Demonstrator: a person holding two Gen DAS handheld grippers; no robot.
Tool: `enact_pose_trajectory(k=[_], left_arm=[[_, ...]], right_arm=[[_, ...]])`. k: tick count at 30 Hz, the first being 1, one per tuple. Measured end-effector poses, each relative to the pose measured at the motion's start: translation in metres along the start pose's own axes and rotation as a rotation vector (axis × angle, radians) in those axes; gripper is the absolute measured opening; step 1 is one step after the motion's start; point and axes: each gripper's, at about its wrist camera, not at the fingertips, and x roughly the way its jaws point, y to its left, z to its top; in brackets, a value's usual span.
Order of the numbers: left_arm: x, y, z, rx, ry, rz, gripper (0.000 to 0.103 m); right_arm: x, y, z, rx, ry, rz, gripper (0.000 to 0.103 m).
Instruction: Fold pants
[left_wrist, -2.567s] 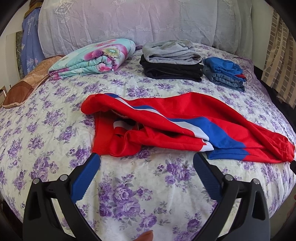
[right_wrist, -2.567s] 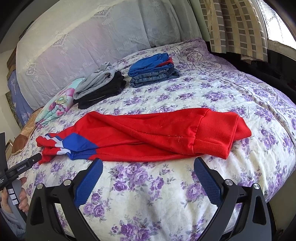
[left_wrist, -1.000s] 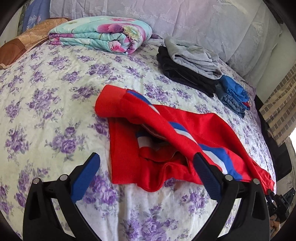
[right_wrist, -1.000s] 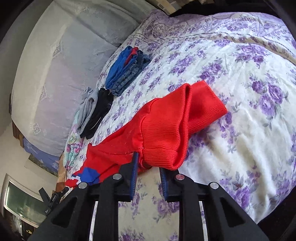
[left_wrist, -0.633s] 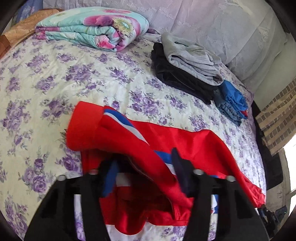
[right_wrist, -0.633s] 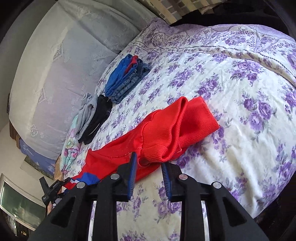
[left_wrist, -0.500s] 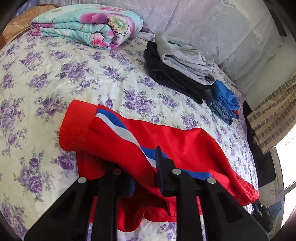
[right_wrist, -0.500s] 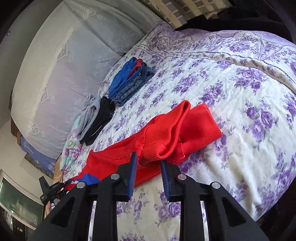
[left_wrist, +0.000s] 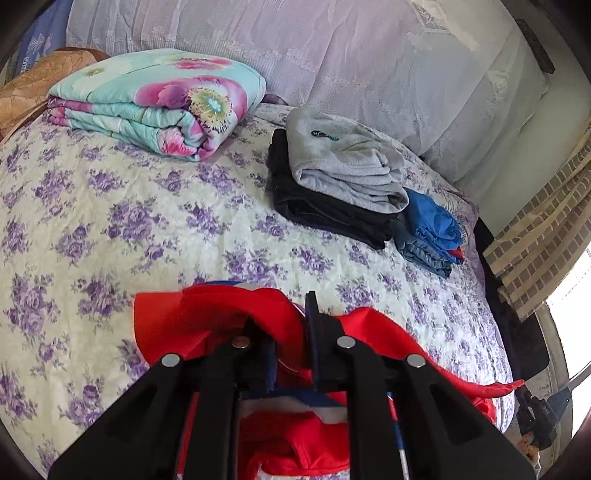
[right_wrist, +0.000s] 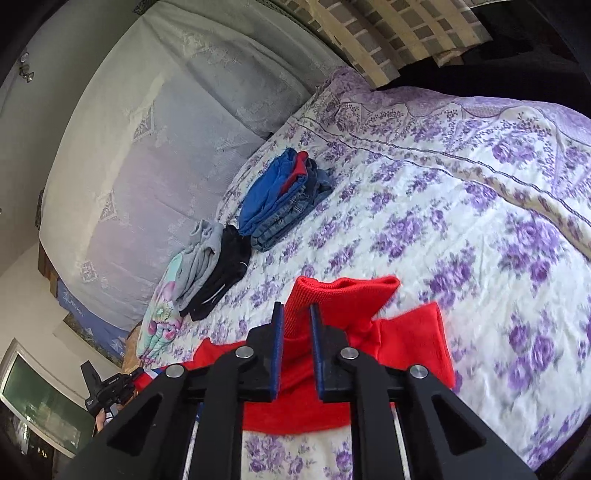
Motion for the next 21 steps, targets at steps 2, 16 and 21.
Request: enact_pose_trajectory(k=[2, 16, 21], left_arm=[[0.01, -0.001, 0.015, -0.009, -0.003, 0.014, 0.012], [0.02, 0.015, 0.011, -0.038, 0.009, 0.024, 0.012], [0.01, 0.016, 0.012, -0.041, -0.005, 0.017, 0.012]], right_arm=[[0.023, 0.002, 0.016, -0.012, 0.05, -0.042, 0.014], [0.082, -0.007, -0.035, 0.101, 0.233, 0.03, 0.053], [0.107, -0.003, -0.028, 0.062, 0.263, 0.013, 0.018]])
